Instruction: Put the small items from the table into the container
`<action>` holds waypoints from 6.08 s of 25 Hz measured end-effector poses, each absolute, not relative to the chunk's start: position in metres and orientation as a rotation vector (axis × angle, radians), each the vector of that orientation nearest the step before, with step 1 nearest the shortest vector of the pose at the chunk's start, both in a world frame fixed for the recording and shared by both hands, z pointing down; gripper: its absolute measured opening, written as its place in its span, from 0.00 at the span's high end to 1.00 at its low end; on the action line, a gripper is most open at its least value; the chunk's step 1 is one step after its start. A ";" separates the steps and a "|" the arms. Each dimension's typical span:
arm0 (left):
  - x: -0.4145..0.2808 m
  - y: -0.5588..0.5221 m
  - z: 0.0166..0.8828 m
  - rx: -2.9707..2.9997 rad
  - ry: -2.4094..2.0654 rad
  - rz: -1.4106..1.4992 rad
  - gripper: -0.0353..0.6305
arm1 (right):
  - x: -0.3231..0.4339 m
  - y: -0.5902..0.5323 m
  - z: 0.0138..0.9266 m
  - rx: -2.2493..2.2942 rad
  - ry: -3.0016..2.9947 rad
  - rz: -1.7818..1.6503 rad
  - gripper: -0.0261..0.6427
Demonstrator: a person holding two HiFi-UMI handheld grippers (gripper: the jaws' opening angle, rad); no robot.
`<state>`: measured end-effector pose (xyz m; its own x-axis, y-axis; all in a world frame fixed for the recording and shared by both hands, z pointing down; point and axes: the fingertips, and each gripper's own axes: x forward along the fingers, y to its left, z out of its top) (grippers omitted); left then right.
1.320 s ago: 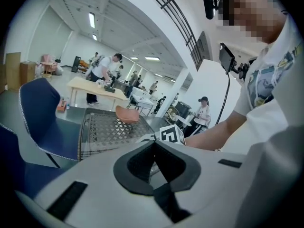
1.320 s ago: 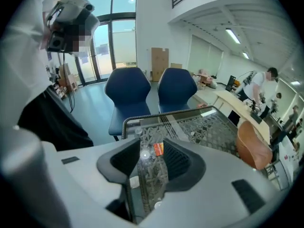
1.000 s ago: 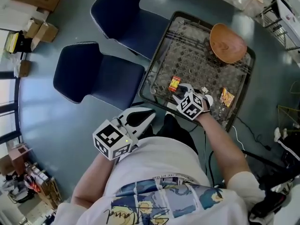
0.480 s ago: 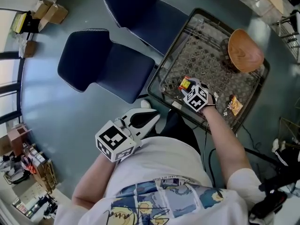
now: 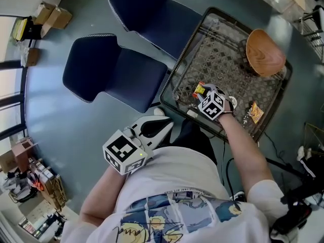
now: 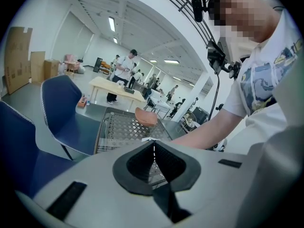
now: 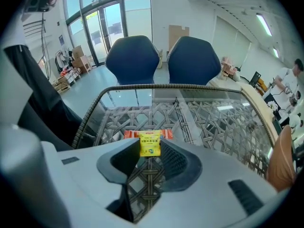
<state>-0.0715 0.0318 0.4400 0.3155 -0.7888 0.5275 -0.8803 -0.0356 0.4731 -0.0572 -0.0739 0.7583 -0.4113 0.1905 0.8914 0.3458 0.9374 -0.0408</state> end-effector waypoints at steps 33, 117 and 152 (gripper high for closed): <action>-0.068 0.019 0.436 1.903 -1.422 0.143 0.93 | -0.061 -0.109 0.708 -0.153 -2.124 -0.140 0.95; -0.039 0.057 0.404 2.336 -0.984 0.252 0.93 | 0.116 -0.105 0.594 0.780 -2.168 0.243 0.87; -0.018 -0.005 0.417 2.082 -1.202 0.264 0.93 | 0.085 -0.171 0.751 0.191 -1.967 0.049 0.79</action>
<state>-0.0184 -0.0052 0.4169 0.5466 -0.6764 0.4937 -0.8211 -0.3172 0.4746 0.0855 -0.1711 0.7515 -0.3820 -0.1115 0.9174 -0.1573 0.9861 0.0544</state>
